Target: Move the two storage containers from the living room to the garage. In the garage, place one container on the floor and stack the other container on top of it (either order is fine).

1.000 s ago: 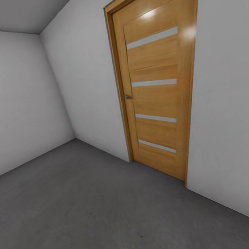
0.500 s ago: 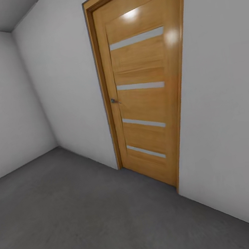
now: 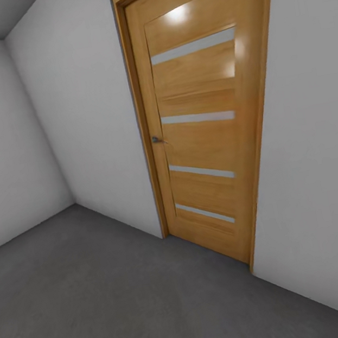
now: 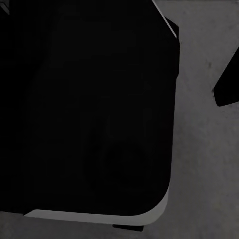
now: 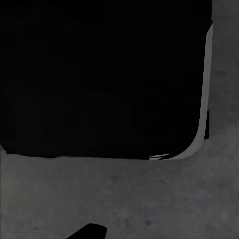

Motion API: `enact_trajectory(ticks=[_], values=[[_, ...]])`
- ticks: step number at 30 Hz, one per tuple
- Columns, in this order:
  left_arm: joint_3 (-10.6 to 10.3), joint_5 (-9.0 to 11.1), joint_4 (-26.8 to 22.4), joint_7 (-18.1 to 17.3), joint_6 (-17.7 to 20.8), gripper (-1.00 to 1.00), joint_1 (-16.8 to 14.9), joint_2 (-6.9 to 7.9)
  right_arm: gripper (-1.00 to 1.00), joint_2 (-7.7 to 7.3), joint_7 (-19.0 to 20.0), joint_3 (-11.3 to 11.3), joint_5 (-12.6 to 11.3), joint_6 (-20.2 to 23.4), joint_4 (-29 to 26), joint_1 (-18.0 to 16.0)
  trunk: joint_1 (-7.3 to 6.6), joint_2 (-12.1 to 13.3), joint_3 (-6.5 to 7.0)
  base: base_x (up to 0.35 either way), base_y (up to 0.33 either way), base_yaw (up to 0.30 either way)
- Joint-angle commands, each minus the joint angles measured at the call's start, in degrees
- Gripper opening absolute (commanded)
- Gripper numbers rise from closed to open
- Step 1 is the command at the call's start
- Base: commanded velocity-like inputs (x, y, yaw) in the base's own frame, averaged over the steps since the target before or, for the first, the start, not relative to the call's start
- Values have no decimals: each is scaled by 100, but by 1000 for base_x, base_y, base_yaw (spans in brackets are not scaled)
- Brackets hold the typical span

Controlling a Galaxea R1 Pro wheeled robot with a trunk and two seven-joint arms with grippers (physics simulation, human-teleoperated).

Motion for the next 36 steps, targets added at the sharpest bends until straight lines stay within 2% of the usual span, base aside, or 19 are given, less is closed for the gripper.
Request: enact_trajectory(ticks=[1,13,36], values=[[26,45,-3,1,6,100,-1,-2,100,0,-8,5,-1,-25,5,-2,4,-2,-4,325,167,0],[26,45,-3,1,9,100,-1,-2,100,8,-8,5,-6,-25,5,-2,4,-2,-4,324,167,-32],[26,45,-3,1,1,100,-1,-2,100,8,-8,4,-9,-25,5,-2,4,-2,-4,310,198,-232]])
